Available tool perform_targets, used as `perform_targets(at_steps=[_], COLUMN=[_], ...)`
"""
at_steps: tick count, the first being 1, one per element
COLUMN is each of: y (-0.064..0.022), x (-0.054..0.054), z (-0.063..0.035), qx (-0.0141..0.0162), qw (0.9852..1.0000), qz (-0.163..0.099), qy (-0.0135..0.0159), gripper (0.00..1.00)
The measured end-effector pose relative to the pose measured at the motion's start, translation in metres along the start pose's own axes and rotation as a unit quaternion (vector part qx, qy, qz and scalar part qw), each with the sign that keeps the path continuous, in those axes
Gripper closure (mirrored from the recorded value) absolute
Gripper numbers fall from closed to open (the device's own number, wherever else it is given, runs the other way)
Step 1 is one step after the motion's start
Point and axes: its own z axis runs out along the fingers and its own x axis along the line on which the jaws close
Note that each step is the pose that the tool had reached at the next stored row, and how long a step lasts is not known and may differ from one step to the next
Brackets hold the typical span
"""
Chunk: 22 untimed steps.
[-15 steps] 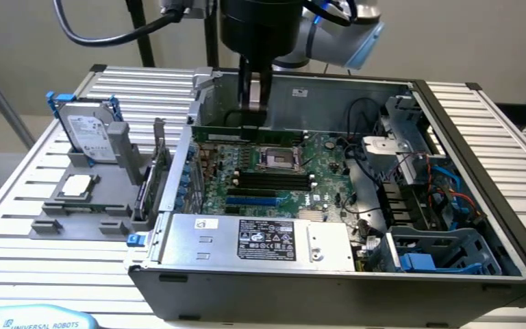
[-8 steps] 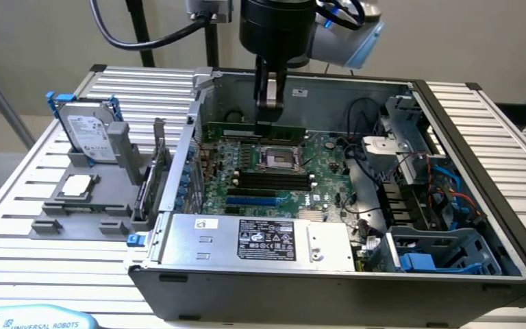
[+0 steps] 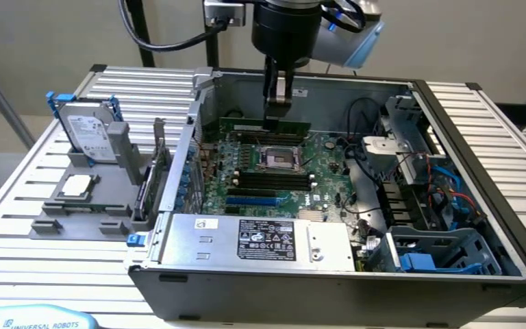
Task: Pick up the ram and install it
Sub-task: 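Pick up the ram and move it above insertion slot, then insert the ram into the slot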
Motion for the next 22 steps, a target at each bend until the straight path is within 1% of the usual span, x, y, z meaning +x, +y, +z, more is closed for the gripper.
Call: perform_targets(at_steps=[3, 5, 10, 11, 12, 22], y=[-0.0055, -0.0103, -0.0261, -0.0279, -0.0281, -0.0281], x=[-0.01, -0.014, -0.017, -0.017, -0.018, -0.018], z=[0.0056, 0.0091, 0.0176, 0.0193, 0.0204, 0.0205], qx=[0.0, 0.0, -0.0001, -0.0001, -0.0001, -0.0001], qw=[1.0, 1.0, 1.0, 1.0, 1.0, 1.0], qz=[0.0, 0.0, 0.001, 0.002, 0.002, 0.002], qy=[0.0, 0.0, -0.0001, -0.0003, -0.0004, -0.0005], gripper=[0.87, 0.87, 0.87, 0.87, 0.87, 0.87])
